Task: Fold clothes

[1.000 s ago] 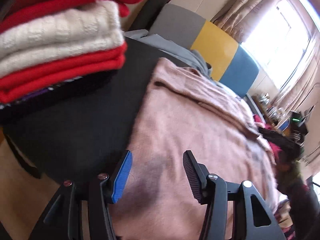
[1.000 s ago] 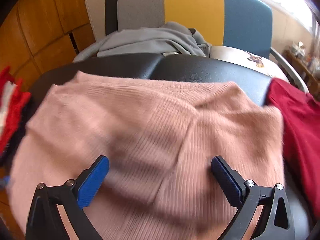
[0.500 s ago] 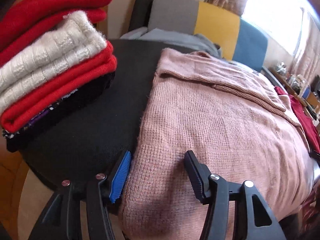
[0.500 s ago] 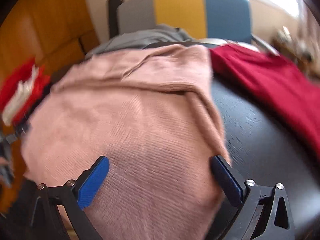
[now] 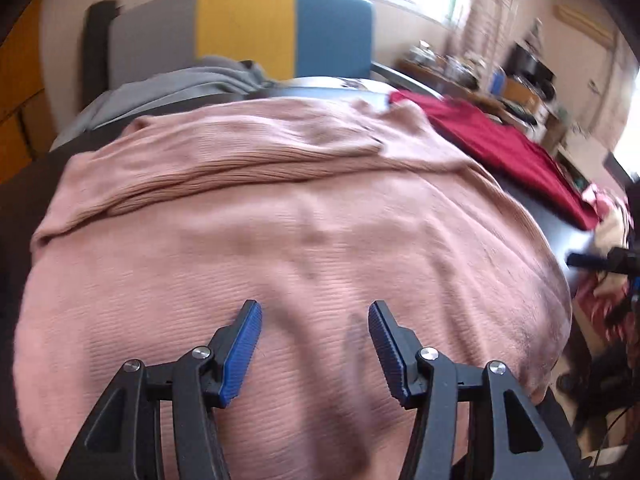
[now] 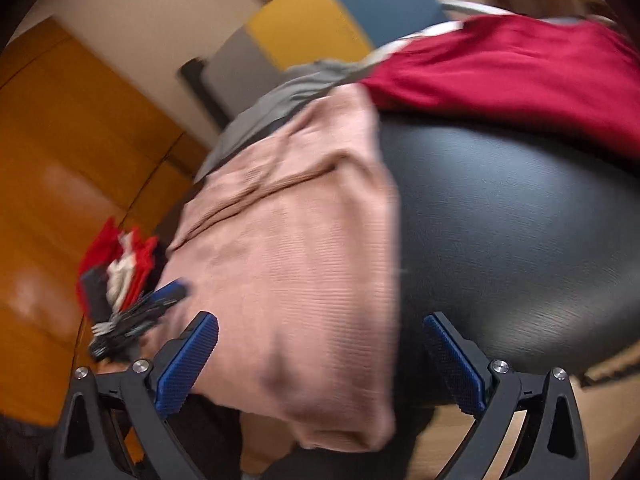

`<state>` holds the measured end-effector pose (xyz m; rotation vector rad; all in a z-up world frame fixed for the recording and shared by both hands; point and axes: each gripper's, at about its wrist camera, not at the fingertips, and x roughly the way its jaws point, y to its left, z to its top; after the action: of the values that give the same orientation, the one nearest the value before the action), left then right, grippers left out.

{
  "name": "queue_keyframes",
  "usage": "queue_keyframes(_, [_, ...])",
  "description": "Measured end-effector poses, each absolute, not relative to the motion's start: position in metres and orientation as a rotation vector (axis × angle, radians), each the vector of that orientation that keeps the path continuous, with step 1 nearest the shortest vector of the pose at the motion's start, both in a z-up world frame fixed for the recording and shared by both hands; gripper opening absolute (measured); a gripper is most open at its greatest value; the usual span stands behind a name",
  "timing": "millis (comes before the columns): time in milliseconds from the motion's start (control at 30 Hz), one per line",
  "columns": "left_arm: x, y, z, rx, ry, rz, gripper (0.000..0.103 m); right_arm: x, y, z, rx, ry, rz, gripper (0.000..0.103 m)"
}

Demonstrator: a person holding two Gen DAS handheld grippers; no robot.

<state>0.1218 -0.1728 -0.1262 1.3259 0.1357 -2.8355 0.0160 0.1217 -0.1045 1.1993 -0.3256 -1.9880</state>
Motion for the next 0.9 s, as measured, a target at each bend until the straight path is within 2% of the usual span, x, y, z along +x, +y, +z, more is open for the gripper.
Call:
queue_keyframes(100, [0.131,-0.16,-0.132,1.31,0.006,-2.829,0.06,0.013,0.086,-0.114,1.243,-0.216,-1.978,0.103])
queue_keyframes(200, [0.144,-0.171,-0.134,1.29,0.106,-2.859,0.06,0.014,0.074,-0.127,1.263,-0.185,-1.972,0.103])
queue_keyframes(267, [0.145,-0.173,-0.132,1.299,0.099,-2.857,0.06,0.018,0.077,-0.127,1.229,-0.188,-1.95,0.103])
queue_keyframes(333, [0.138,-0.166,-0.127,1.337,0.061,-2.832,0.06,0.014,0.084,-0.127,1.229,-0.27,-1.931,0.103])
queue_keyframes(567, [0.105,-0.15,-0.124,1.373,0.15,-2.885,0.06,-0.029,0.085,-0.097,1.129,-0.546,-1.938,0.103])
queue_keyframes(700, [0.1,-0.146,-0.132,1.392,0.181,-2.904,0.061,-0.07,0.071,-0.108,1.171,-0.795,-1.956,0.103])
queue_keyframes(800, [0.104,-0.155,-0.138,1.338,0.295,-2.952,0.061,-0.097,0.061,-0.124,1.232,-0.934,-1.932,0.103])
queue_keyframes(900, [0.111,-0.151,-0.14,1.291,0.249,-2.988,0.061,-0.12,0.059,-0.135,1.236,-1.005,-2.02,0.103])
